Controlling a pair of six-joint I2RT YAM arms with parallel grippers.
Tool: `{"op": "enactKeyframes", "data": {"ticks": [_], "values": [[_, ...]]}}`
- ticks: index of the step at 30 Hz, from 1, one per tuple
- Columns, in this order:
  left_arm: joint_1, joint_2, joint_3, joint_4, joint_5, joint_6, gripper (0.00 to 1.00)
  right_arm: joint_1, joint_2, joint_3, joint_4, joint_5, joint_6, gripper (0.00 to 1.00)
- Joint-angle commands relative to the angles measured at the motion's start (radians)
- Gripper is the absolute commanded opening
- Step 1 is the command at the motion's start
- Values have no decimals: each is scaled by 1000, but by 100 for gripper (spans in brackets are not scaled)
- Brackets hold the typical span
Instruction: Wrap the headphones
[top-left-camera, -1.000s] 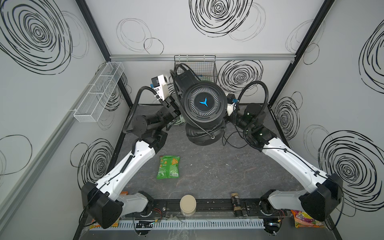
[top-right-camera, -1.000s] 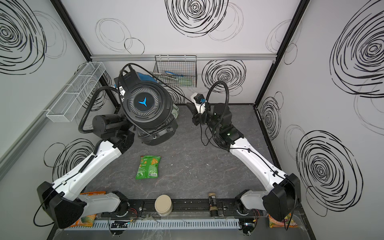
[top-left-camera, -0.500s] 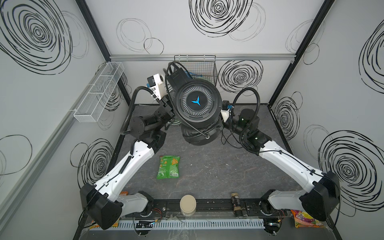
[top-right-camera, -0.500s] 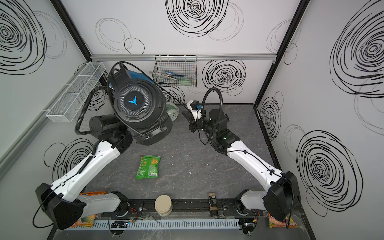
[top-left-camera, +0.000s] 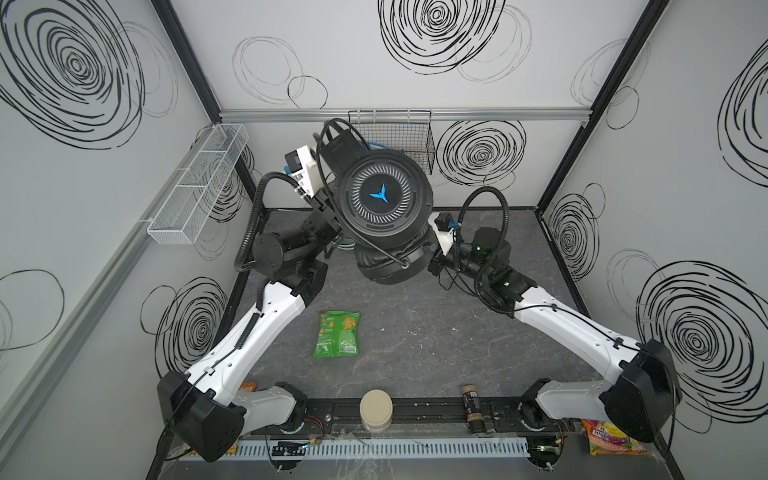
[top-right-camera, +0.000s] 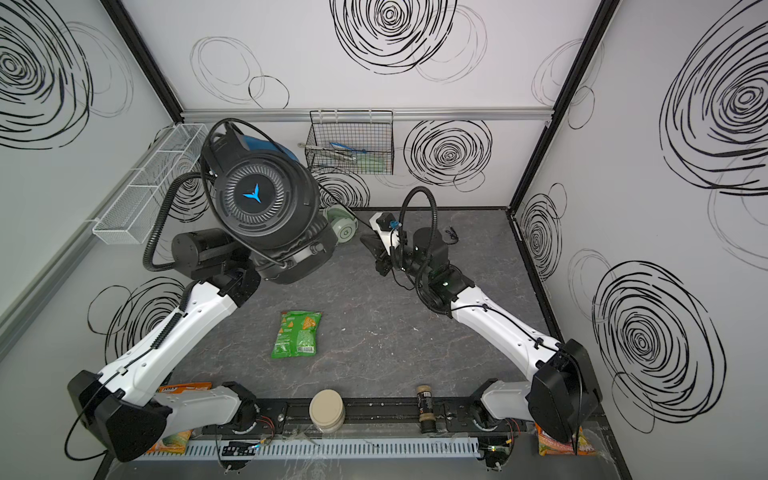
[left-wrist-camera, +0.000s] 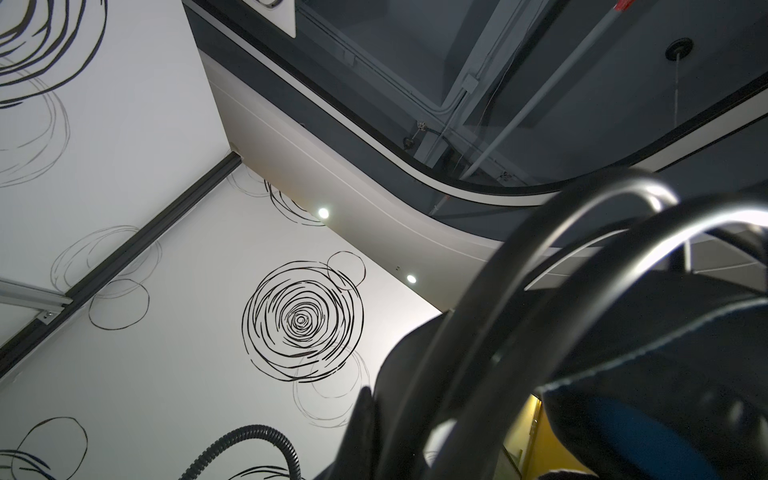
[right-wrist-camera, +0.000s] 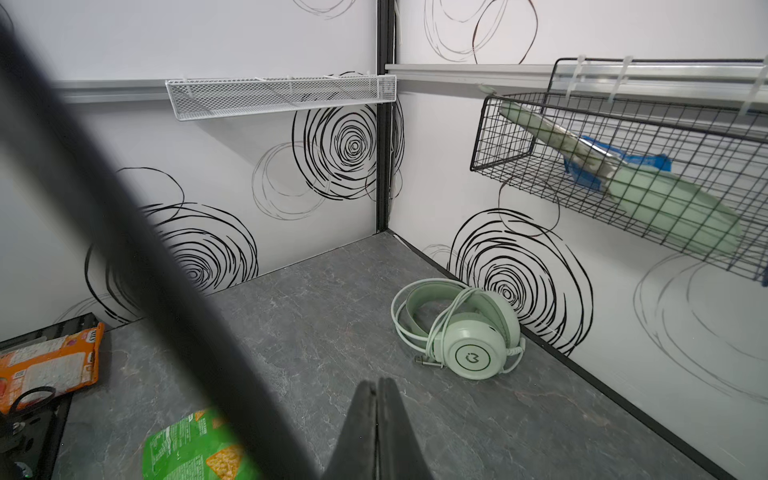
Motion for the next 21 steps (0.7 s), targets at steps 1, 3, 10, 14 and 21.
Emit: {"op": "enactKeyframes", "data": {"ticks": [1, 3, 10, 14, 21], "values": [[11, -35, 38, 90, -48, -35, 0, 9, -23, -7, 7, -22, 22, 12], [15, -36, 37, 83, -52, -32, 0, 15, -27, -11, 0, -22, 22, 12], [37, -30, 44, 96, -82, -47, 0, 38, -41, -54, -2, -32, 45, 17], [49, -21, 52, 90, -100, -47, 0, 41, -45, -84, 3, -38, 65, 13], [102, -85, 3, -215, -310, 160, 0, 55, -73, -95, -124, -73, 35, 2]]}}
